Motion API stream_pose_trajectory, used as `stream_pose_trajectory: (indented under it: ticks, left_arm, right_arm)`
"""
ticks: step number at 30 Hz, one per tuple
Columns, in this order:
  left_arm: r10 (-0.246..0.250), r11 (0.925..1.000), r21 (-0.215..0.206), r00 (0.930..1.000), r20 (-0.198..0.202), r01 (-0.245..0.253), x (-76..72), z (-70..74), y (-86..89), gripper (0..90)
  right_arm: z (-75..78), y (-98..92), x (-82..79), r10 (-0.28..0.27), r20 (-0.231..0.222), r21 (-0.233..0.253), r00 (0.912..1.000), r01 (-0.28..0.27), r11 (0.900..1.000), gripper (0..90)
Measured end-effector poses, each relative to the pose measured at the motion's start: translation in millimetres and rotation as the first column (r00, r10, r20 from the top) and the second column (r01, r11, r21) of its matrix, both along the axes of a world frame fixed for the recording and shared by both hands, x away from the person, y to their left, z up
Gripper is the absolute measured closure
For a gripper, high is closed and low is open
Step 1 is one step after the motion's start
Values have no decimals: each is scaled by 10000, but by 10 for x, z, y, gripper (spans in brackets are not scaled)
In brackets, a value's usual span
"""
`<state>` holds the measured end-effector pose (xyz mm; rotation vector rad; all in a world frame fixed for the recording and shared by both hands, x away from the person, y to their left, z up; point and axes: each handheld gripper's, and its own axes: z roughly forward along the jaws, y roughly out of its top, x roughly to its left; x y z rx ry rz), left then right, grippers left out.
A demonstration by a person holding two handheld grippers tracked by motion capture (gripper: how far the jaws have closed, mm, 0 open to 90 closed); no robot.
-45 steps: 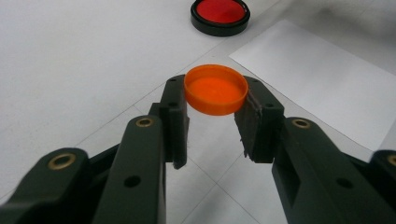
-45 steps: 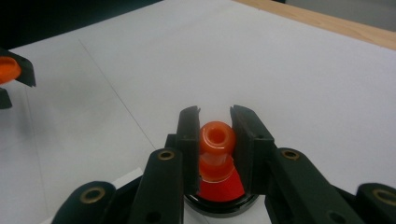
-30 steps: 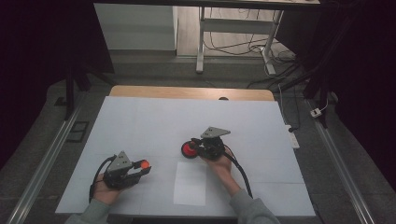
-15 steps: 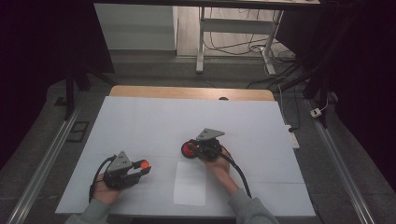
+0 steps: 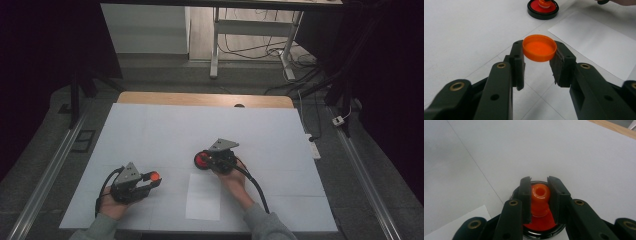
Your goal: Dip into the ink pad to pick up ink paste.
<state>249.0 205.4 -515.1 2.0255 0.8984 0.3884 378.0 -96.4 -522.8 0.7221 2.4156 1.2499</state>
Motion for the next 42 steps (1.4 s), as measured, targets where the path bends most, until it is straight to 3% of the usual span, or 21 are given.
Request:
stream_pose_trajectory:
  ticks: [34,42]
  left_arm:
    - [26,10000,-66,10000,26,-26,-11,17,3,648]
    - [40,10000,-66,10000,44,-39,-5,20,10,648]
  right_arm:
    - [-33,-29,-1,-120,-60,376,9999,122,9992,729]
    - [-22,-51,12,-162,-242,592,9996,177,9981,727]
